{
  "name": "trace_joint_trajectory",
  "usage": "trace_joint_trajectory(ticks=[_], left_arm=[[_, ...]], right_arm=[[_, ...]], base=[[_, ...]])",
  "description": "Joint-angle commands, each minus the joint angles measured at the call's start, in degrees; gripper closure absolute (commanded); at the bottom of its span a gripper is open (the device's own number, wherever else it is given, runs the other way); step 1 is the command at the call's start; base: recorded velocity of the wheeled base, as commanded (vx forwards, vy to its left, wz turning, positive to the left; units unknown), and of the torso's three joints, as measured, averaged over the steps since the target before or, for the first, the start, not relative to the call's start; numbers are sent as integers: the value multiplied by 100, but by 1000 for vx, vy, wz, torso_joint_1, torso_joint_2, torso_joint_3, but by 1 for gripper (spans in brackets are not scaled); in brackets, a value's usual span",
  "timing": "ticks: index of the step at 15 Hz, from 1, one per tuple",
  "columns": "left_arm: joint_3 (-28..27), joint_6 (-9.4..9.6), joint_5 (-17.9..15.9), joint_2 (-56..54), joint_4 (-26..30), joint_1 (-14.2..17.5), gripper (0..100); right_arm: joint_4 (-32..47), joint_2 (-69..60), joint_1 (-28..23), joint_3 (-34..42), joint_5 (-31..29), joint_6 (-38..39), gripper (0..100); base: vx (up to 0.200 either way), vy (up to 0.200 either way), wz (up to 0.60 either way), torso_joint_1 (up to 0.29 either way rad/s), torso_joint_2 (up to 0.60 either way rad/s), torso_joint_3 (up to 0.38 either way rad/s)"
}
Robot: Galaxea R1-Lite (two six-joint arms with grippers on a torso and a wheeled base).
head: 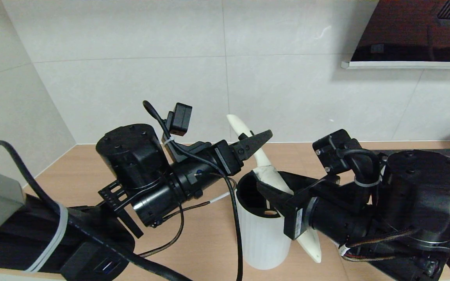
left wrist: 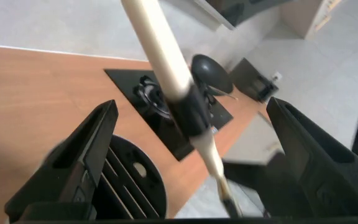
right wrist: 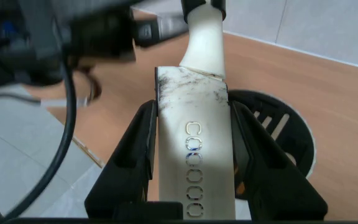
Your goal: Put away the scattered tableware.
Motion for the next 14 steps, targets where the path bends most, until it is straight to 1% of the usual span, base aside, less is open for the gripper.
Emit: trace_joint_trajectory(ticks=[1, 2, 3, 14], left_arm=[[-23, -3, 1, 18, 3, 0, 0], [-14, -3, 9, 35, 3, 0, 0], [-14, -3, 9, 44, 3, 0, 100], [3, -3, 27, 44, -6, -17, 100]], right_arm=[[2, 27, 1, 22, 3, -3, 100], [2, 27, 1, 22, 3, -3, 100], [2, 18, 1, 22, 3, -3, 100], [-24, 9, 1, 22, -32, -3, 100]], base=[[0, 0, 0, 0, 0, 0], [0, 0, 0, 0, 0, 0], [0, 0, 0, 0, 0, 0], [0, 0, 0, 0, 0, 0]])
